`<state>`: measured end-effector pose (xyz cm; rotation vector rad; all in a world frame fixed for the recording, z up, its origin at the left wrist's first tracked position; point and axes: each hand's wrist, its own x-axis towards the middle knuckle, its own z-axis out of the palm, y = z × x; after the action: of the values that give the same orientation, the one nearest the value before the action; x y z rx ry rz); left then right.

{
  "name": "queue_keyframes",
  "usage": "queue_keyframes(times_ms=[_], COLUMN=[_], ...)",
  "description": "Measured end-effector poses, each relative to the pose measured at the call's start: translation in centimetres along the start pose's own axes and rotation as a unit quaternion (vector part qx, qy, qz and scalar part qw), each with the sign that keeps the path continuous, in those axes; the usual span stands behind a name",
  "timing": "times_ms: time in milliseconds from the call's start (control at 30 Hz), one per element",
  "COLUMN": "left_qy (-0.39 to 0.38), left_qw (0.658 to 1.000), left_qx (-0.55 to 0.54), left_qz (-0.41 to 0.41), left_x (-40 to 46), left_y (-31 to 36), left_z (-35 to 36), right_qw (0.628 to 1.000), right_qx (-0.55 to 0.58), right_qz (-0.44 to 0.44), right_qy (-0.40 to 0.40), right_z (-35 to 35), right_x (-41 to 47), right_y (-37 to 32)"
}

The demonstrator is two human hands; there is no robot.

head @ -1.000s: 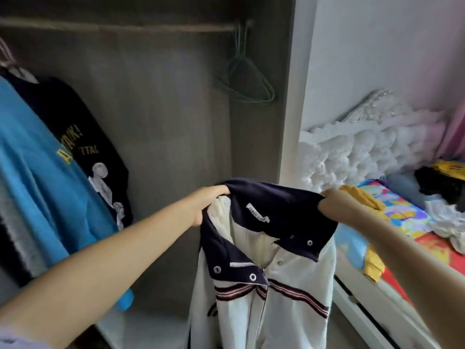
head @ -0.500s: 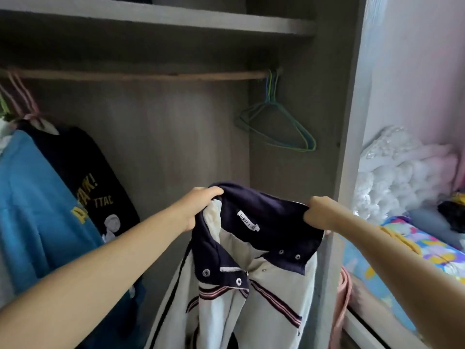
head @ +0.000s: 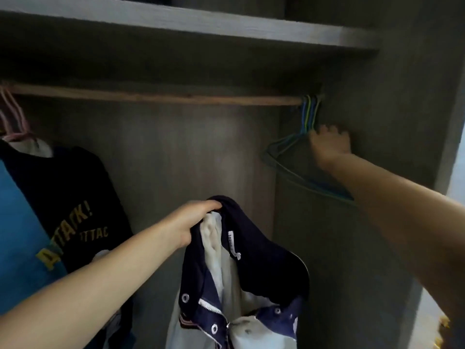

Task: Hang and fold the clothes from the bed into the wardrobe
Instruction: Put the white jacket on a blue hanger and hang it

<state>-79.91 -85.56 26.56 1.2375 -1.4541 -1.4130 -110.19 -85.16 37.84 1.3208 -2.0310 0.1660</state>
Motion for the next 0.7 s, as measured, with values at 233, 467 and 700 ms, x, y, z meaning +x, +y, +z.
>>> queue_keyframes(times_ms=[233, 467, 700], left_qy=[0.009, -0.005, -0.019], left_qw=[0.999, 0.999, 0.998], left_qx=[-0.034, -0.052, -0.049], left_qz=[-0.014, -0.012, -0.027], left_x=[1.7, 2.8, 2.8], left_y=[0.3, 0.8, -0.3], left_z=[0.0, -0.3, -1.5], right_qw=[0.996, 0.983, 0.941], right_qx=[0.015, 0.127, 0.279], right_qz=[-0.032, -0.010, -0.012], right_qy=[0.078, 0.131, 0.192], right_z=[2.2, 0.8, -0.1], right_x=[2.9, 3.7, -0.2], right_y=[0.3, 0.5, -2.3])
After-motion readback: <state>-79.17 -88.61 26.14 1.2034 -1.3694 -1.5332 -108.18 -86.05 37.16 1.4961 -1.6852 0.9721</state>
